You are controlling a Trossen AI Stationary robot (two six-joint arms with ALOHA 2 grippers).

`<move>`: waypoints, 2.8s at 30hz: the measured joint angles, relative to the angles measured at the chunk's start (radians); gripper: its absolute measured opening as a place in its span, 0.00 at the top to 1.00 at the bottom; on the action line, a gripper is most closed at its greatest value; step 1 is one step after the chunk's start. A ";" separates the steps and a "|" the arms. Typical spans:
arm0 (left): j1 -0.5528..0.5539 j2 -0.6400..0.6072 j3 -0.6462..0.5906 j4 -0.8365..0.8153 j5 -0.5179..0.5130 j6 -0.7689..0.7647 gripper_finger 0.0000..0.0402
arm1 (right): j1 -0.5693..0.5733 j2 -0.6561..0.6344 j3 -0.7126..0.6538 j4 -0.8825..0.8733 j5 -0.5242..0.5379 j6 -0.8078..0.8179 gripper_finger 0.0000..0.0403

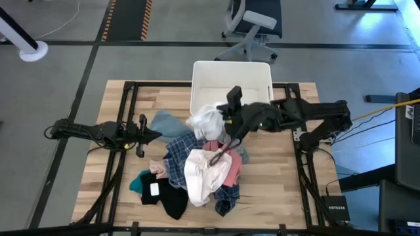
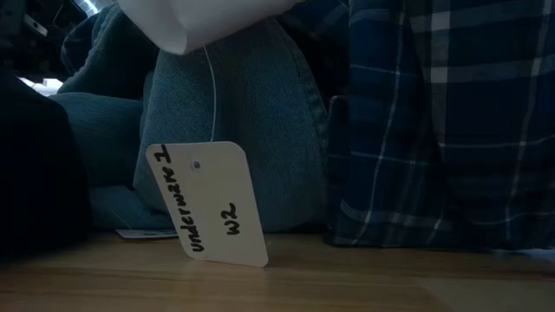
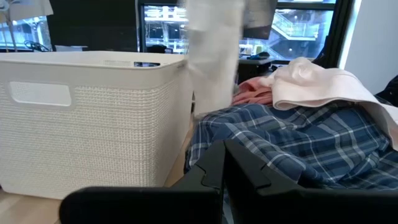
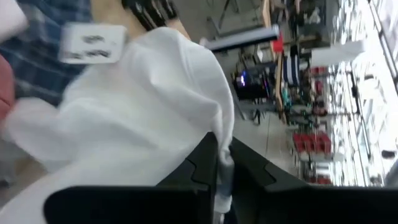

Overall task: Sort clothes
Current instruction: Put the white shorts into the white laundry bin, then put the light pink underwear into the white laundry bin

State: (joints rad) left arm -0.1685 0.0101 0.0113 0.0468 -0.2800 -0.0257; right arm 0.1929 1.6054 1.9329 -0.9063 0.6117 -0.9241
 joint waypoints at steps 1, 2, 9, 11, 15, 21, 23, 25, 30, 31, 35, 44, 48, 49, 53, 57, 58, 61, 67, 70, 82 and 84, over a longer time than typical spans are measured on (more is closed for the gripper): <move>0.000 0.000 0.000 0.000 0.000 0.000 1.00 | -0.018 0.000 0.005 -0.006 0.001 0.000 0.92; 0.000 0.000 0.000 0.000 0.000 0.000 1.00 | -0.036 0.000 0.008 -0.009 0.006 0.000 0.92; 0.000 0.000 0.000 0.000 0.000 0.000 1.00 | -0.174 0.000 0.035 -0.012 0.050 -0.008 0.91; 0.000 0.000 0.000 0.000 0.000 0.000 1.00 | -0.215 0.000 0.037 -0.013 0.083 -0.009 0.90; 0.000 0.000 0.000 0.000 0.000 0.000 1.00 | -0.285 -0.001 0.040 -0.013 0.172 -0.022 0.91; 0.000 0.000 0.000 0.000 0.000 0.000 1.00 | -0.362 -0.007 0.040 -0.013 0.282 -0.026 0.91; 0.000 0.000 0.000 0.000 0.000 0.000 1.00 | -0.382 -0.007 0.040 -0.027 0.280 -0.017 0.91; 0.000 0.000 0.000 0.000 0.000 0.000 1.00 | -0.403 -0.007 0.038 -0.046 0.232 0.023 0.91; 0.000 0.000 0.000 0.000 -0.001 0.000 1.00 | -0.436 -0.007 -0.009 -0.051 0.172 0.088 0.91; 0.000 0.000 0.000 0.000 0.000 0.000 1.00 | -0.443 -0.007 -0.021 -0.051 0.197 0.095 0.91; 0.000 0.000 0.000 0.000 0.000 0.000 1.00 | -0.479 -0.007 -0.067 -0.064 0.225 0.144 0.91; 0.000 0.000 0.000 0.000 0.000 0.000 1.00 | -0.538 -0.007 -0.203 -0.075 0.172 0.238 0.91; 0.000 0.000 0.000 0.000 0.000 0.000 1.00 | -0.550 -0.007 -0.255 -0.081 0.164 0.282 0.91; 0.000 0.000 0.000 0.000 0.000 0.000 1.00 | -0.551 -0.007 -0.266 -0.080 0.174 0.297 0.91; 0.000 0.000 0.000 0.000 0.000 0.000 1.00 | -0.566 -0.006 -0.288 -0.121 0.207 0.357 0.91; 0.000 0.000 0.000 0.000 0.000 0.000 1.00 | -0.575 -0.006 -0.292 -0.167 0.158 0.397 0.85; 0.000 0.000 0.000 0.000 0.000 0.000 1.00 | -0.575 -0.006 -0.292 -0.174 0.156 0.402 0.82; 0.000 0.000 0.000 0.000 0.000 0.000 1.00 | -0.573 -0.006 -0.292 -0.191 0.154 0.405 0.71; 0.000 0.000 0.000 0.000 0.000 0.000 1.00 | -0.572 -0.006 -0.265 -0.266 0.102 0.401 0.50; 0.000 0.000 0.000 0.000 0.000 0.000 1.00 | -0.562 -0.006 -0.203 -0.325 0.047 0.396 0.44; 0.000 0.000 0.000 0.000 0.000 0.000 1.00 | -0.308 -0.008 0.004 -0.281 -0.348 0.402 0.40; 0.000 0.000 0.000 0.000 0.000 0.000 1.00 | -0.231 -0.005 0.004 -0.249 -0.362 0.403 0.40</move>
State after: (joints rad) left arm -0.1686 0.0098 0.0113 0.0469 -0.2802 -0.0259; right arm -0.0377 1.6001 1.9366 -1.1557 0.2501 -0.5215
